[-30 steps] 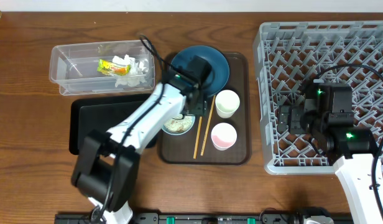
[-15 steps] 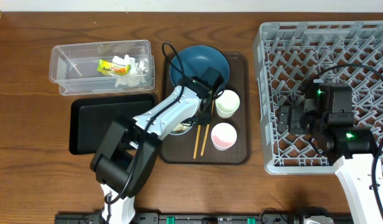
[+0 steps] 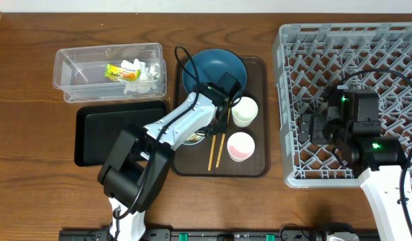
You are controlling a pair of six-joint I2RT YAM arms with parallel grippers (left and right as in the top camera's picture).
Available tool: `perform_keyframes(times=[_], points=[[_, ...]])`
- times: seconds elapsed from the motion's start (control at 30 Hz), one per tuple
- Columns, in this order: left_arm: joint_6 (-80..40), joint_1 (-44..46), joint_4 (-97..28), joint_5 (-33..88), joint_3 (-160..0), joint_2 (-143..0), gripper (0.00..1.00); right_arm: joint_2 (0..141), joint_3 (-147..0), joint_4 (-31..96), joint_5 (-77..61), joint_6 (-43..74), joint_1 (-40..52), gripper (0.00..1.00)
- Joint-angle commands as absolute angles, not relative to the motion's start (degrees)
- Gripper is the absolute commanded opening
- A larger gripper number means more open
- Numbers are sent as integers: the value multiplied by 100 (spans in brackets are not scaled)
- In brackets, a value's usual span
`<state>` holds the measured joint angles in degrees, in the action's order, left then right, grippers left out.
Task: Sort waste into correct bins and load items into the dishwasher rack
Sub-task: 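Grasp the rim of the light-blue rice bowl with the left gripper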
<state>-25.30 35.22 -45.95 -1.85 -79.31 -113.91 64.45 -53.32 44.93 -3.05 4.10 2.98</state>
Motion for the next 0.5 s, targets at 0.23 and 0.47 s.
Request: perform_keyframes(times=[0.23,0.47], points=[[-2493,3518,-4834,-198,-7900,-11045,6,6440,-5443,4528,-325,467,340,99],[-2486,3448,-5188,-200,-7900,-10210,6,6440,-5443,4525,-325,467,340,99]])
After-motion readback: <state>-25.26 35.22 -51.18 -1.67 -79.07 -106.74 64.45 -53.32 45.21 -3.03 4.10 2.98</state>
